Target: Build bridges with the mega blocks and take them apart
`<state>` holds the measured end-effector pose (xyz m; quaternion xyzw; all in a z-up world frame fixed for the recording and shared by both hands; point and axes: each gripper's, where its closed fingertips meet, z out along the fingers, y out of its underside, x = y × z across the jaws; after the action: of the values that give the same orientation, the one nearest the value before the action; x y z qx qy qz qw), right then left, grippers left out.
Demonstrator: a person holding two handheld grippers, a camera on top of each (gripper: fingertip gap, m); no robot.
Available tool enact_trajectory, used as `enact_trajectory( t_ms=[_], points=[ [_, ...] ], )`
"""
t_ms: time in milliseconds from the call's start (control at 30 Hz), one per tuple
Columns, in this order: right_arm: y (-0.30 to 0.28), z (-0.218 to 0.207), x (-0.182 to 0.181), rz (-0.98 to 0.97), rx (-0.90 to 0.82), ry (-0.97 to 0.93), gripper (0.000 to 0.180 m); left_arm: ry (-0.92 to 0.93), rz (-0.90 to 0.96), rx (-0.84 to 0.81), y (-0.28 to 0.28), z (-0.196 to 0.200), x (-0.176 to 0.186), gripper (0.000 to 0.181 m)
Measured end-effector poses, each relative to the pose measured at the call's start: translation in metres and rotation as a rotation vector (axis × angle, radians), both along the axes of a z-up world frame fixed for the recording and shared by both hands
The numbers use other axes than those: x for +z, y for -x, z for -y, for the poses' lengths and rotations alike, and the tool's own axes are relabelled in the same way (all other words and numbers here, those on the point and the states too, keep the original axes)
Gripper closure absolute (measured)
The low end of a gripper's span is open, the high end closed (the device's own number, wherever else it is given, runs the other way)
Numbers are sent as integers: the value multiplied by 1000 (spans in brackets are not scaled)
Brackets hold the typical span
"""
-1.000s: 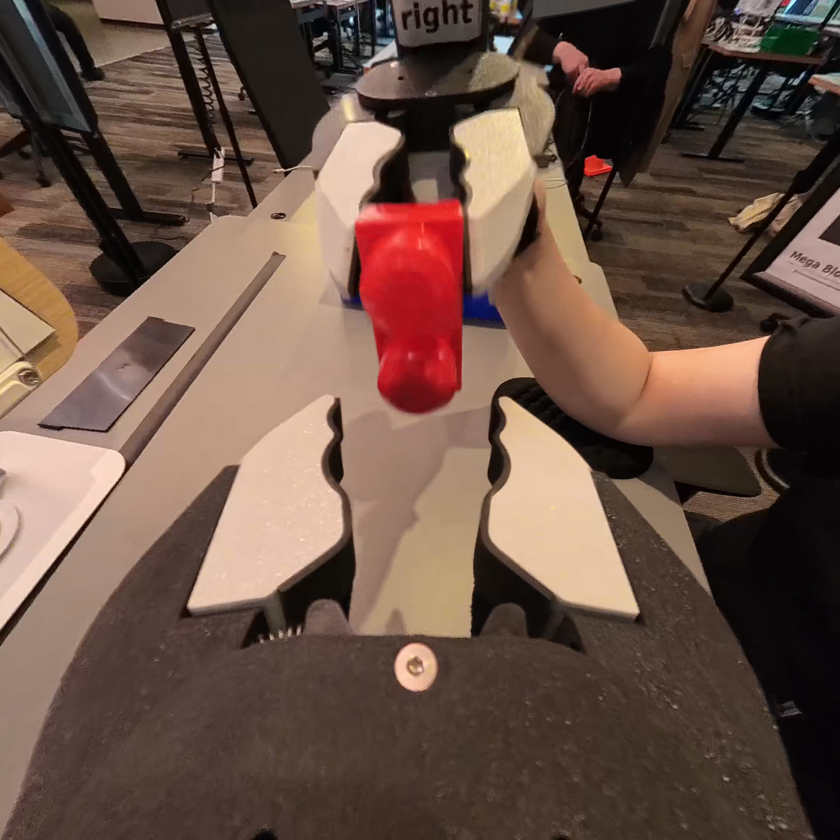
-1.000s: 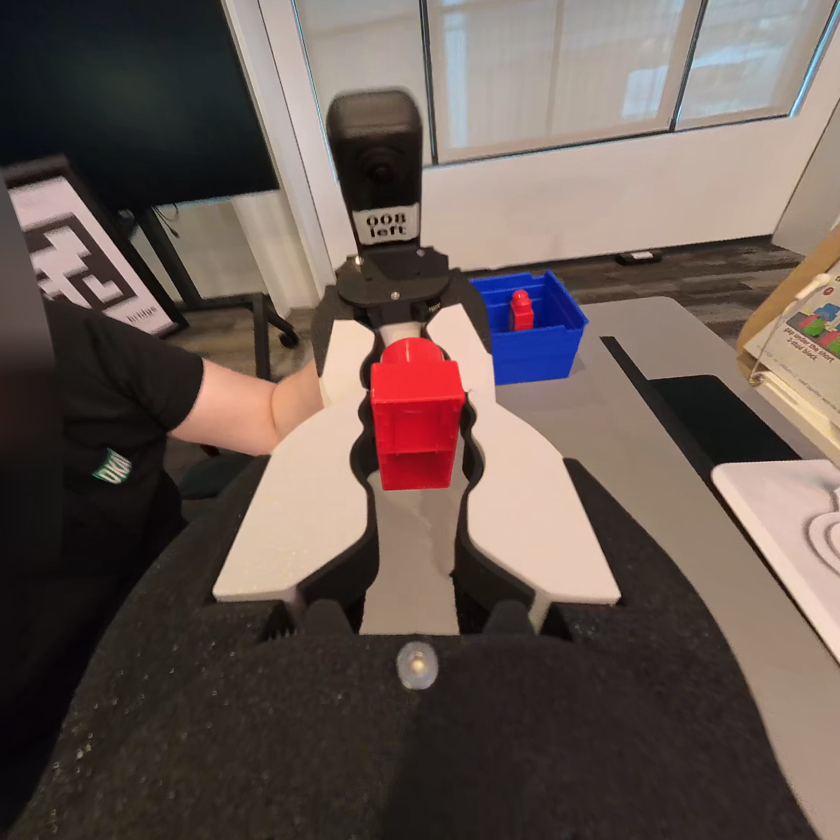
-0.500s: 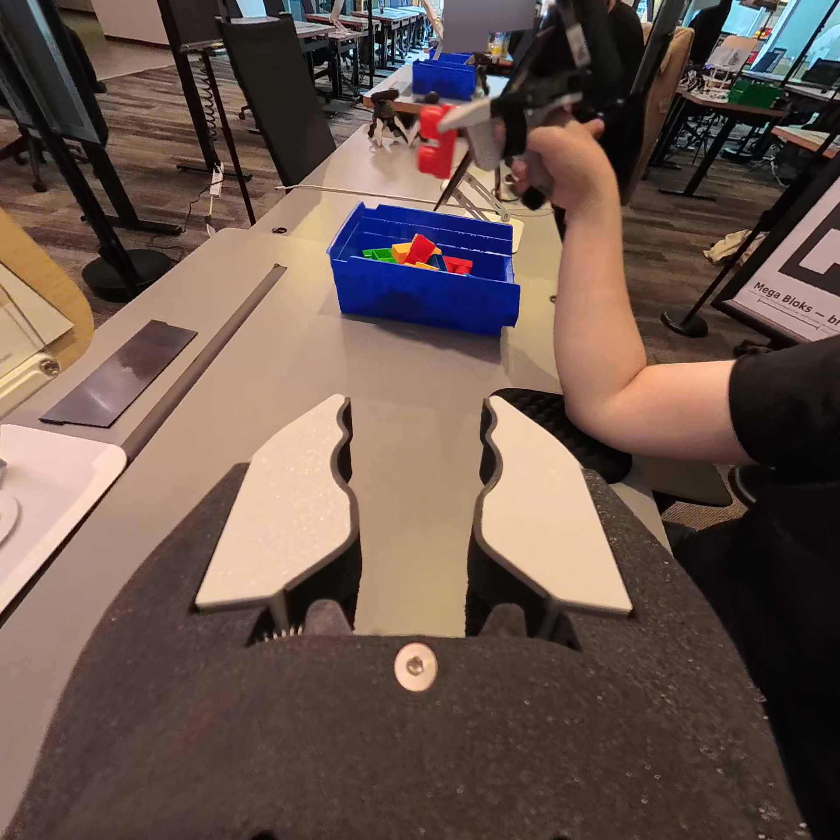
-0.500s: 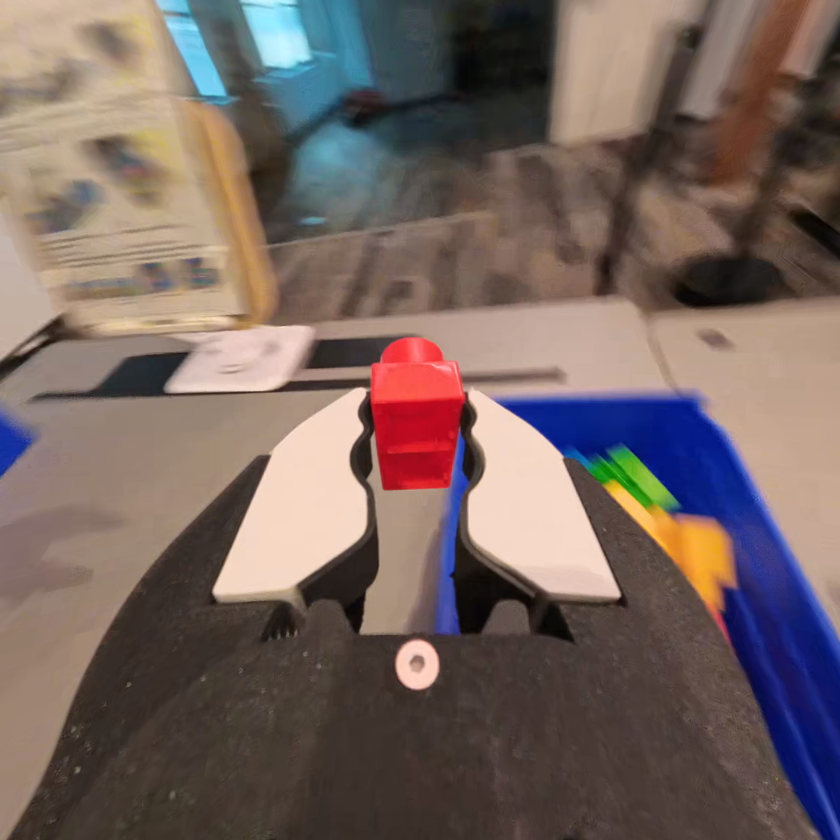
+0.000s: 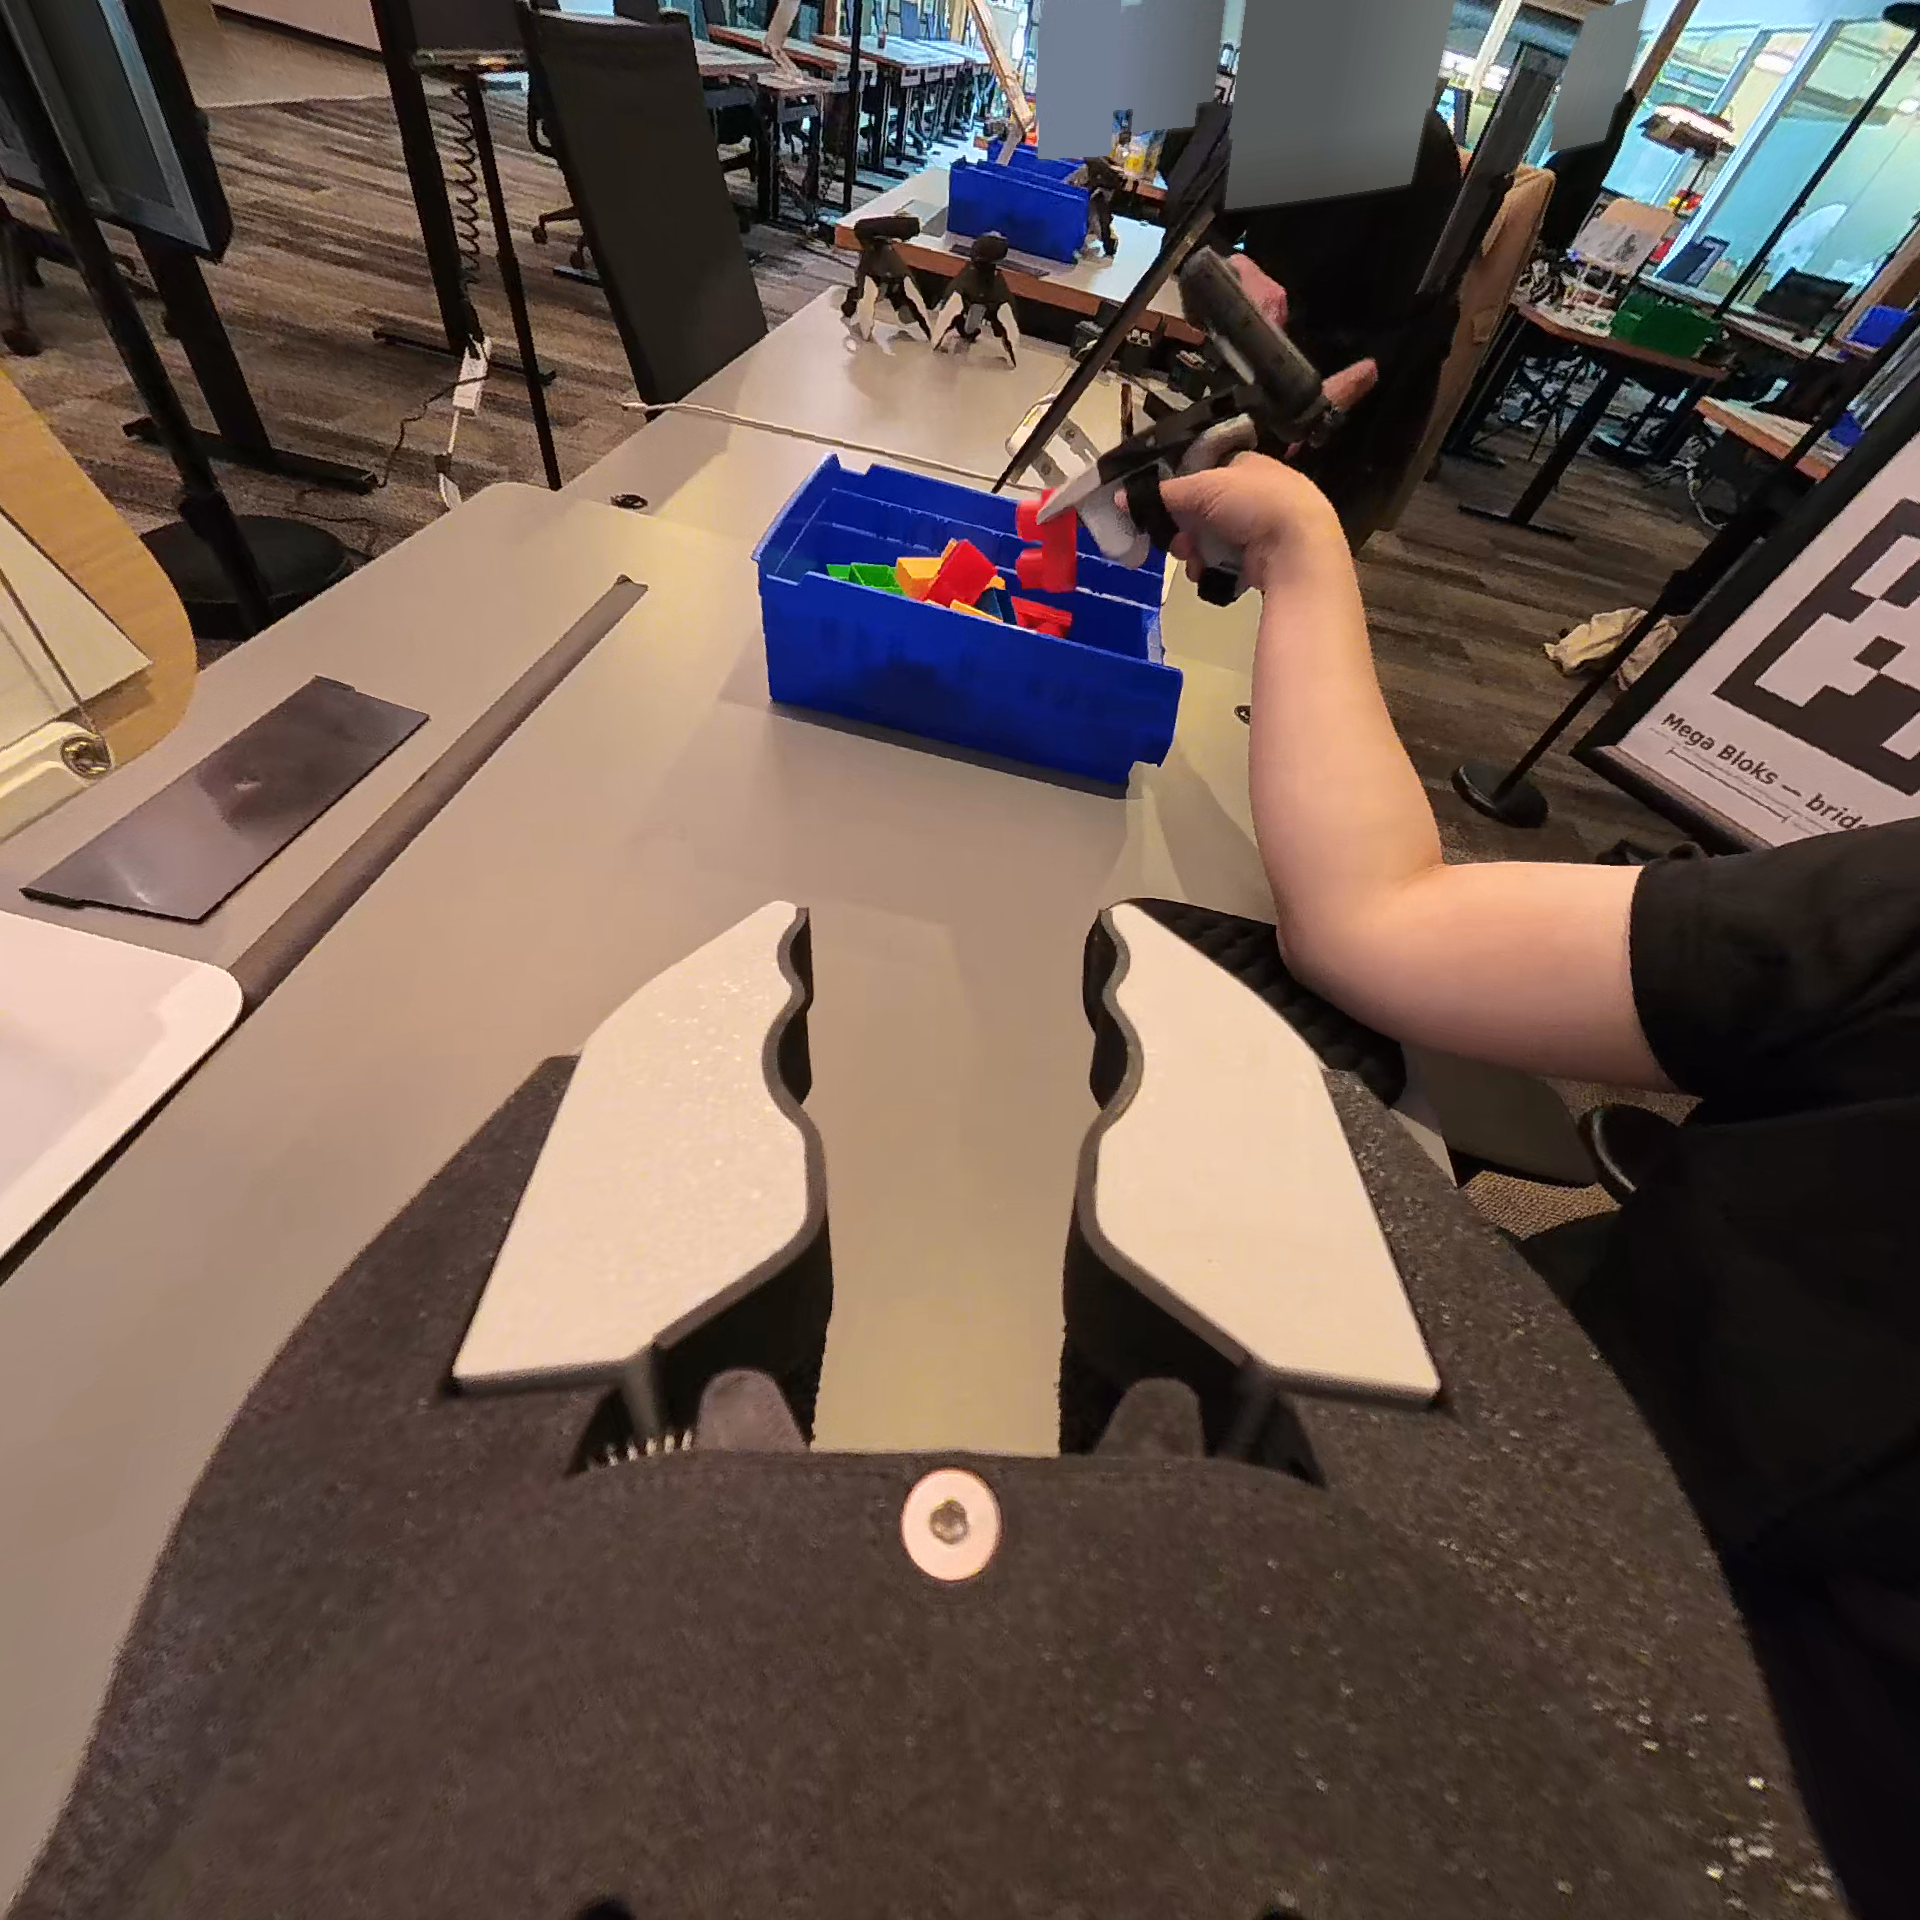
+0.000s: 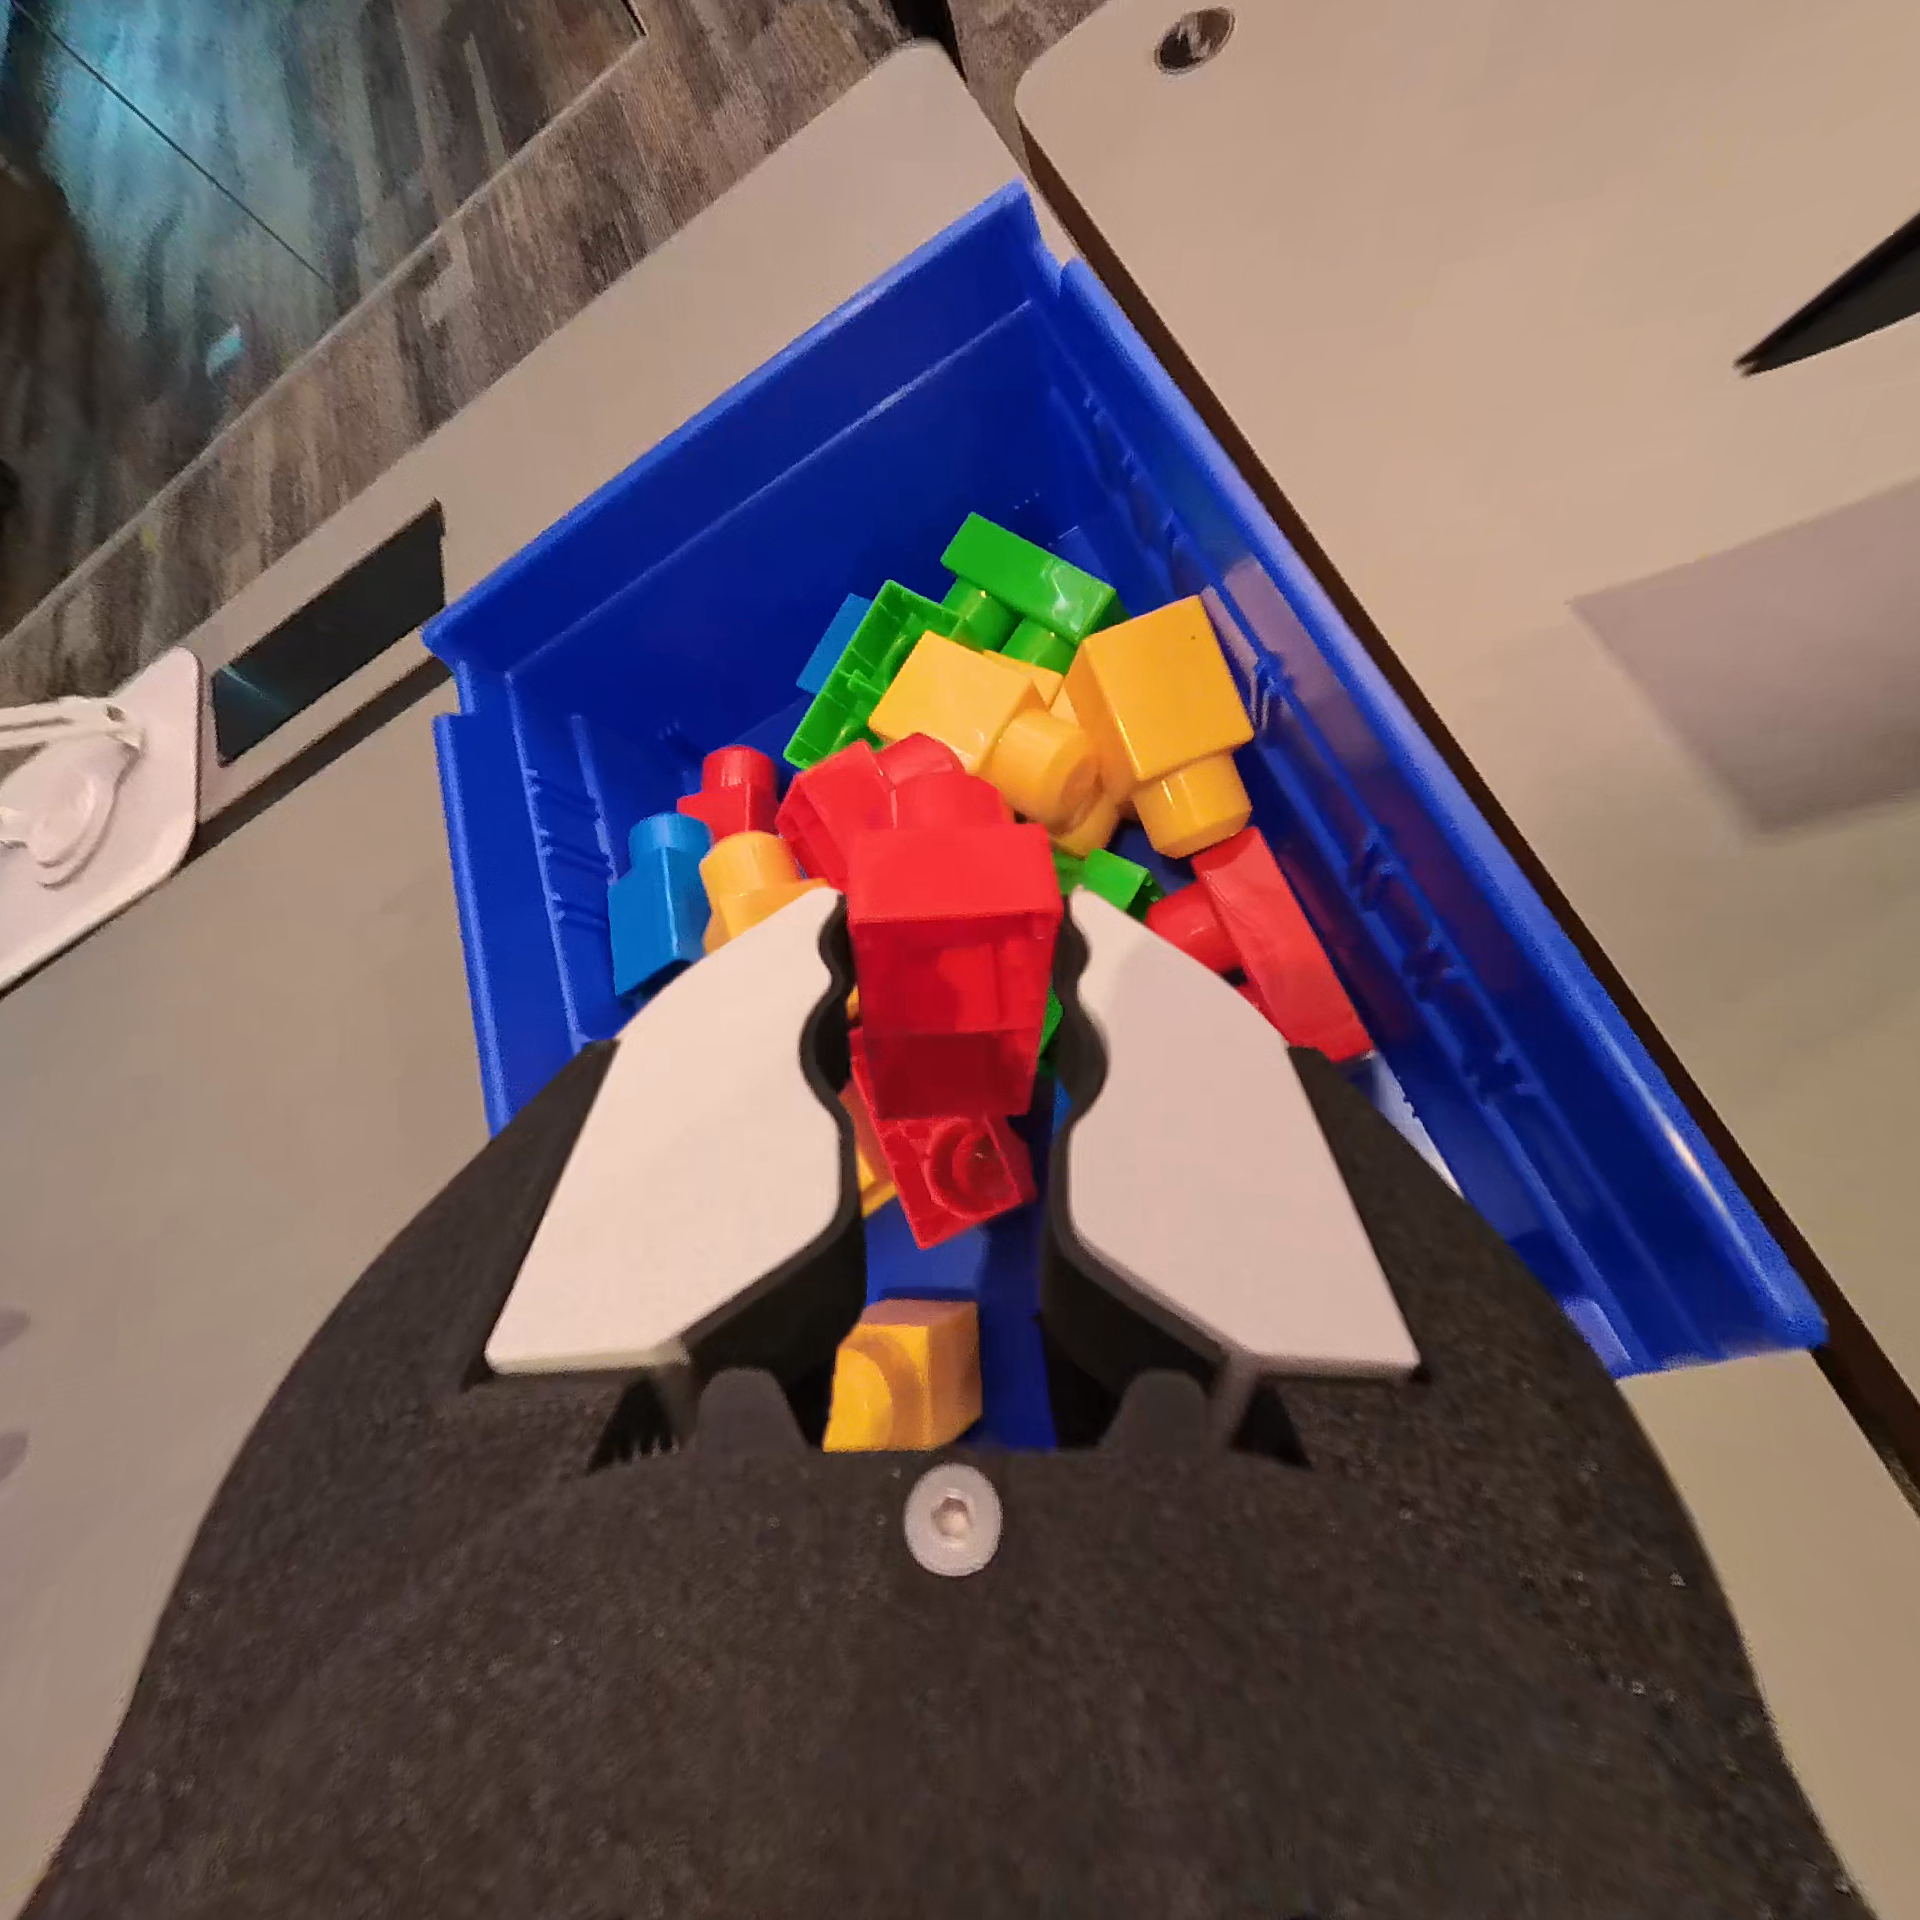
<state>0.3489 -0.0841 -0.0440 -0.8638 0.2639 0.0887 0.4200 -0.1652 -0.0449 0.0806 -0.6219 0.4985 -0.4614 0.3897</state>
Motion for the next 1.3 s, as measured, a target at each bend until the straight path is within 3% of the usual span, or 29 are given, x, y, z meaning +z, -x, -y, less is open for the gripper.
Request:
enact_trajectory(
  t_ms=[200, 267, 400, 567, 800, 967, 1067, 1167, 1300],
  points=[
    [-1, 3, -10, -54, -27, 30, 132, -20, -9, -3, 2, 3, 1, 130],
    [-6, 5, 1, -41, -67, -15, 119, -27, -6, 0, 4, 3, 3, 130],
    [7, -2, 69, 78, -36, -270, 117, -26, 11, 13, 8, 2, 8, 130],
    [80, -16, 178, 226, 192, -708, 116, -65, 28, 50, 17, 0, 18, 130],
    [205, -40, 252, 532, 467, -1047, 105, -160, 124, 162, 36, -4, 49, 134],
    [302, -64, 255, 442, 704, -1154, 113, -202, 131, 254, 37, -13, 53, 136],
    [344, -76, 236, 416, 858, -1061, 116, -220, 55, 274, 52, -3, 54, 131],
    [359, -82, 221, 457, 926, -990, 117, -331, 37, 396, 84, -2, 72, 134],
    [371, -78, 210, 439, 1033, -947, 122, -566, -252, 645, 159, -41, 58, 135]
  ],
)
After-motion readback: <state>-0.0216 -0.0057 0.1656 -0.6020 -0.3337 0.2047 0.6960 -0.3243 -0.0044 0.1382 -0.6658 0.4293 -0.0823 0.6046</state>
